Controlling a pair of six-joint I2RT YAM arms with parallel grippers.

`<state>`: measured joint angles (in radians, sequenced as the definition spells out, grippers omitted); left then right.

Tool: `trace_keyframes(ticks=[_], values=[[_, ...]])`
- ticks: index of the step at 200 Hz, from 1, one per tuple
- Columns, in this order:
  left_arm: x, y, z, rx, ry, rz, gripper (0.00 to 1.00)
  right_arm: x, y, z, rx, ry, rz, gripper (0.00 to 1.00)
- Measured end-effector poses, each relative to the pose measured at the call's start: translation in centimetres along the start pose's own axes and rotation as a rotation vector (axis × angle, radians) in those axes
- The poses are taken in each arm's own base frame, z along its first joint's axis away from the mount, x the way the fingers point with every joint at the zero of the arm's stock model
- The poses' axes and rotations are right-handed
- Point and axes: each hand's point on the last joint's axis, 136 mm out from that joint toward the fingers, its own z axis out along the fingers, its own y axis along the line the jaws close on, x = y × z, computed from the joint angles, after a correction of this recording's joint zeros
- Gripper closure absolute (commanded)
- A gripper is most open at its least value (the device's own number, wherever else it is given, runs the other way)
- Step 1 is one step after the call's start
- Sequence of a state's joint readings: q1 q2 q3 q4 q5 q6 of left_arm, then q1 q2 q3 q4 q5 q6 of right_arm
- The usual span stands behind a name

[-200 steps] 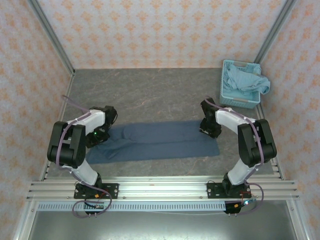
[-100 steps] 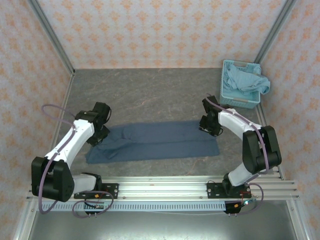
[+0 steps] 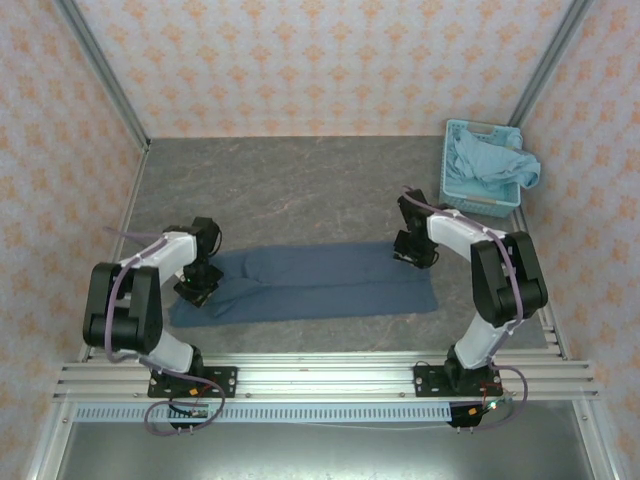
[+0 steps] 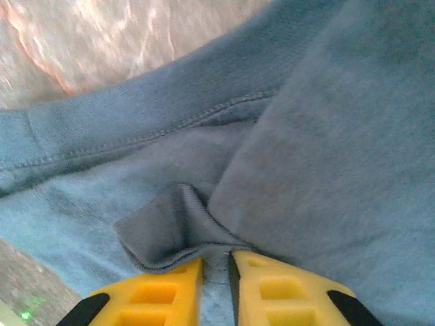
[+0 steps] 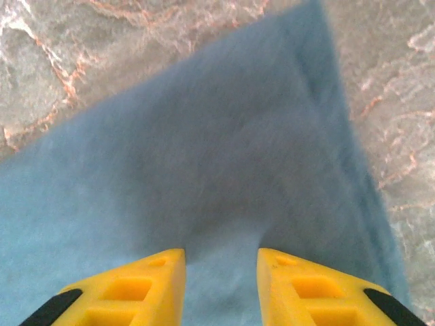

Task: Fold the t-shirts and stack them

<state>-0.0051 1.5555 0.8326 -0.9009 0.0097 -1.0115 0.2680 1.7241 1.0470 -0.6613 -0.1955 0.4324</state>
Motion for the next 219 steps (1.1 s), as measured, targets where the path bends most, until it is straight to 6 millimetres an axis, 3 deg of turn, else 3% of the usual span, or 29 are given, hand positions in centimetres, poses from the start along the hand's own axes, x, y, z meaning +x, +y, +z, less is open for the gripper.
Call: trace_keyframes(ticks=[61,85,109,138,158,176,197,219], values=[[-3.6,-3.4,-0.4,-0.049,-0.05,0.066,0.8,-0.8,-0.2,0.6,0.082,0.025,-0.005,0.68],[-5.6,-6.9,-1.0,-0.022,-0.06,0.1,0.76,-0.4,-1.3,0.4,0.139,0.032,0.018,0.68],[-8.3,-13.2,-2.3,0.081,-0.072,0.119,0.73,0.5,-2.4,0.2,0.173,0.046,0.052,0.68],[-10.9,-24.6,-4.8,0.307,-0.115,0.169,0.59,3.0,-4.0,-0.1,0.191,0.086,0.105,0.67],[-10.7,-33.2,-7.1,0.487,-0.16,0.23,0.51,4.7,-4.6,-0.5,0.18,0.119,0.154,0.66],[-9.4,-37.9,-9.7,0.595,-0.2,0.275,0.45,5.7,-4.5,-1.1,0.147,0.13,0.191,0.64],[-7.4,-39.5,-13.5,0.66,-0.247,0.314,0.45,5.3,-3.7,-3.1,0.075,0.079,0.208,0.59],[-5.4,-37.3,-17.6,0.69,-0.253,0.296,0.52,4.0,-2.4,-5.4,-0.027,-0.008,0.19,0.58]])
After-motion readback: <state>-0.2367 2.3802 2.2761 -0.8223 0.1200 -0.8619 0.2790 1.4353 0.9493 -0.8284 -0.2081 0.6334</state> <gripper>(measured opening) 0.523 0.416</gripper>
